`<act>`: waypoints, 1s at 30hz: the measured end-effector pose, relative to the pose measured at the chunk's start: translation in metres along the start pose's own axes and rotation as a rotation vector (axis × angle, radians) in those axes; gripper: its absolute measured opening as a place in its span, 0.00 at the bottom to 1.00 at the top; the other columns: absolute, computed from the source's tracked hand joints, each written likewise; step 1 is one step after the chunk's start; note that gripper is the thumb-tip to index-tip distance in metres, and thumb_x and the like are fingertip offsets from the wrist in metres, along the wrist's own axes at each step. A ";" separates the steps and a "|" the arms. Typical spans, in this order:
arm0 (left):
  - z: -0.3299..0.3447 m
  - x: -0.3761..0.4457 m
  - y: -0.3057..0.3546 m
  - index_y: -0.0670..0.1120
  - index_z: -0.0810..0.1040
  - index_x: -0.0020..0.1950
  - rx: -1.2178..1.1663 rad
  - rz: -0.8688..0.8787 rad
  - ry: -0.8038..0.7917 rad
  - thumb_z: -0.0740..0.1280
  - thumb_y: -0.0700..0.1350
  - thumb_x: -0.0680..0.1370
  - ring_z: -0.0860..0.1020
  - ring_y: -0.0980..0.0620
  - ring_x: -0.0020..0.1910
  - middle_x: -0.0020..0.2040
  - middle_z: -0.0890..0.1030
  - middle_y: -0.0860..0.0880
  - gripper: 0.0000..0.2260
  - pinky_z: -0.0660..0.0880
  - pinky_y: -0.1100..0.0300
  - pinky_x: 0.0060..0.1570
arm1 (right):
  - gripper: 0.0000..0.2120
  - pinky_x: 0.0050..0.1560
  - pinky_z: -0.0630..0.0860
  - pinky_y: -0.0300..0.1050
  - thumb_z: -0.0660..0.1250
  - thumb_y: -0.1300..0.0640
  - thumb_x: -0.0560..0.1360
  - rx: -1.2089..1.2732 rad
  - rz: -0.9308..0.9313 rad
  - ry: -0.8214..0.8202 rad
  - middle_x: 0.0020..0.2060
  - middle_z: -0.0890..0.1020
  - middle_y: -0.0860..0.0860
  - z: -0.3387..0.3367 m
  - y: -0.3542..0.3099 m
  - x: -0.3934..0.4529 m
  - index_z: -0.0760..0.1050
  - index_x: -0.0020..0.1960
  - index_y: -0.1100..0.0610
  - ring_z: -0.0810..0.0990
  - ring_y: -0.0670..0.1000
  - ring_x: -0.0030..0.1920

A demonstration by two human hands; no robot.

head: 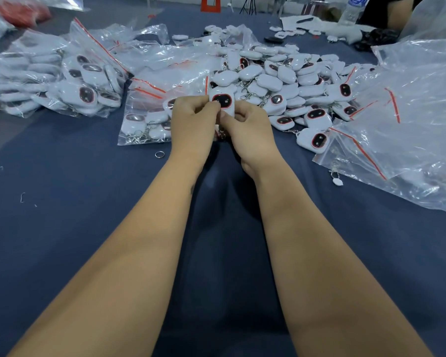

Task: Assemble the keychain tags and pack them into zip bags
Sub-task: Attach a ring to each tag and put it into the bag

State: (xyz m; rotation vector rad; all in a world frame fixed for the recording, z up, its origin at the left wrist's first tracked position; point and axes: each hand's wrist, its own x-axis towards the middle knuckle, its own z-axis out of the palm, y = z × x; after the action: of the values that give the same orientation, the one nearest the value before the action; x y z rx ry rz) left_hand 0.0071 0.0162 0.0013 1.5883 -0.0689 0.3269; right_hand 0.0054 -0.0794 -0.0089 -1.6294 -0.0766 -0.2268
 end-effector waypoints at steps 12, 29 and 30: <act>-0.011 0.013 -0.007 0.52 0.86 0.33 -0.168 -0.133 -0.077 0.67 0.39 0.77 0.81 0.49 0.40 0.35 0.84 0.49 0.15 0.78 0.51 0.46 | 0.09 0.46 0.76 0.49 0.65 0.65 0.77 0.037 0.017 -0.068 0.34 0.81 0.49 -0.002 -0.004 0.000 0.80 0.42 0.56 0.77 0.49 0.39; -0.014 0.009 -0.006 0.50 0.84 0.46 -0.072 -0.035 -0.177 0.65 0.38 0.80 0.82 0.61 0.39 0.38 0.85 0.55 0.10 0.75 0.69 0.41 | 0.10 0.39 0.75 0.37 0.63 0.62 0.77 0.187 0.066 0.045 0.42 0.82 0.48 0.000 -0.007 0.003 0.79 0.47 0.50 0.80 0.46 0.43; -0.014 0.008 -0.005 0.51 0.84 0.45 -0.072 -0.033 -0.167 0.66 0.38 0.79 0.81 0.62 0.38 0.37 0.85 0.56 0.11 0.75 0.70 0.40 | 0.10 0.40 0.75 0.38 0.63 0.62 0.76 0.194 0.066 0.049 0.43 0.82 0.48 0.000 -0.007 0.003 0.79 0.46 0.50 0.80 0.47 0.44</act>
State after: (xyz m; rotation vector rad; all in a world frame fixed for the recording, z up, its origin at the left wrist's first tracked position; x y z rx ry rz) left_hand 0.0141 0.0312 -0.0018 1.5413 -0.1809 0.1644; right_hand 0.0066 -0.0791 -0.0013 -1.4298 -0.0066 -0.2023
